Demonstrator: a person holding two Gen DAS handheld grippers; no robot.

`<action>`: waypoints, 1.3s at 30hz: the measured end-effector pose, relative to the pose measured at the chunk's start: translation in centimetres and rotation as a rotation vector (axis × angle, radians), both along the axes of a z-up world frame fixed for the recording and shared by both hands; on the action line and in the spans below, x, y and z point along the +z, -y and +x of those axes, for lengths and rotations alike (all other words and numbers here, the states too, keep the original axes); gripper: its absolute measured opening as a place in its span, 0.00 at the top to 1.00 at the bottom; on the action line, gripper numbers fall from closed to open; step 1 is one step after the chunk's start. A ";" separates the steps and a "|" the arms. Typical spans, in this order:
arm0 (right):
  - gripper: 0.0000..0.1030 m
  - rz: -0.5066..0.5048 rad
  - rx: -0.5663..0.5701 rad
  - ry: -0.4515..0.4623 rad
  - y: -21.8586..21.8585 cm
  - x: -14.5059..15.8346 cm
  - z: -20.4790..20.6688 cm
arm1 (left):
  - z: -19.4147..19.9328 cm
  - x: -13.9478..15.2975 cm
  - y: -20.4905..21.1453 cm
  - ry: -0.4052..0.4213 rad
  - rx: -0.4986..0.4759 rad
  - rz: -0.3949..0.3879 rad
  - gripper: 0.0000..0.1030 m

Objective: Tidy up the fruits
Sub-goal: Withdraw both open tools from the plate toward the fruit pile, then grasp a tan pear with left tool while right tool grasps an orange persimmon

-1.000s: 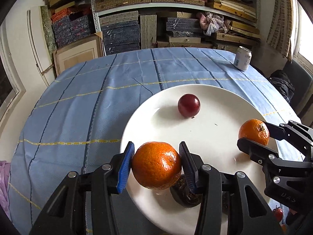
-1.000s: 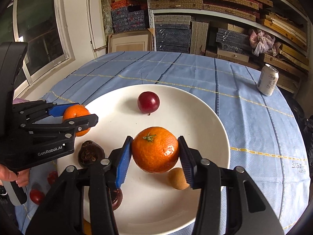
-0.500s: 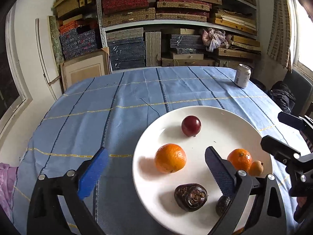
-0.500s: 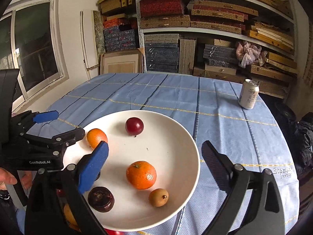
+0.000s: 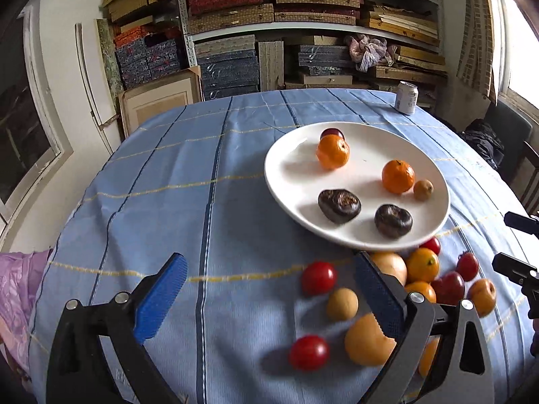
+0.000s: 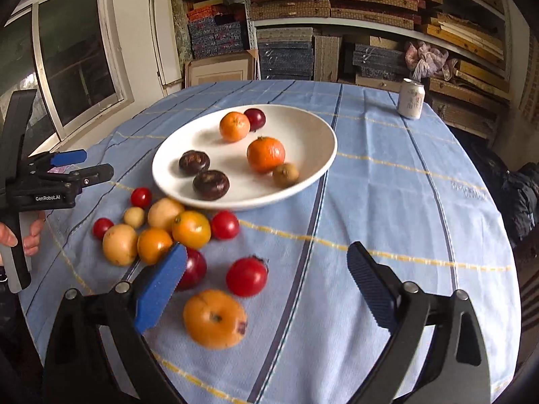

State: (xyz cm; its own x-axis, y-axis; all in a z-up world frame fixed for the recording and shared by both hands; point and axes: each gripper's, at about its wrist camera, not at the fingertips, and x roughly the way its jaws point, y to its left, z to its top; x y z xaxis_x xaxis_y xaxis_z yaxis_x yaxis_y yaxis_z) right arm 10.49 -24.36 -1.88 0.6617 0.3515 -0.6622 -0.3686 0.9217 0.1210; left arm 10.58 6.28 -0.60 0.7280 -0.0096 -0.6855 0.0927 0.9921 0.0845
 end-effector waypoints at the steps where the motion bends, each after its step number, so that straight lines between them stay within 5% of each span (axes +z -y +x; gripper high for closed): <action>1: 0.09 0.003 -0.002 -0.006 0.1 -0.3 -0.7 | -0.8 -0.3 -0.2 -0.003 -0.001 -0.002 0.03; 10: 0.09 0.003 0.027 -0.032 -0.6 -0.8 -5.0 | -6.5 -2.8 0.6 -0.051 -0.037 0.014 0.03; 15: 0.09 -0.024 0.036 -0.025 -1.2 -1.3 -5.2 | -8.4 -3.5 3.7 -0.070 -0.143 -0.055 0.03; 21: 0.09 -0.037 0.011 -0.071 -0.1 -2.7 -3.5 | -9.4 -5.0 8.4 -0.088 -0.256 -0.008 0.03; 32: 0.09 -0.016 0.082 -0.077 -1.0 -2.9 -1.8 | -7.4 -6.1 10.4 -0.137 -0.188 0.006 0.03; 33: 0.13 -0.028 0.088 -0.093 -1.3 -3.2 -1.5 | -7.4 -6.2 10.7 -0.144 -0.194 0.000 0.07; 35: 0.58 -0.029 0.122 -0.126 -2.0 -3.6 -1.1 | -7.2 -6.4 10.7 -0.162 -0.204 -0.016 0.31; 37: 0.58 -0.048 0.120 -0.126 -2.6 -3.6 -1.2 | -7.1 -6.3 10.2 -0.165 -0.218 -0.070 0.56; 39: 0.58 -0.033 0.117 -0.127 -2.7 -3.6 -1.4 | -7.1 -6.3 10.3 -0.157 -0.214 -0.046 0.56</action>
State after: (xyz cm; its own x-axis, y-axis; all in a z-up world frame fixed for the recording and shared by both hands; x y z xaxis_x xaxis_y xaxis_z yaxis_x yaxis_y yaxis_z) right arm 9.05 -21.66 -5.47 0.5281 0.3981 -0.7501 -0.4573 0.8776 0.1438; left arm 3.47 -4.00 -6.92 0.5904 -0.1859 -0.7854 0.3095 0.9509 0.0075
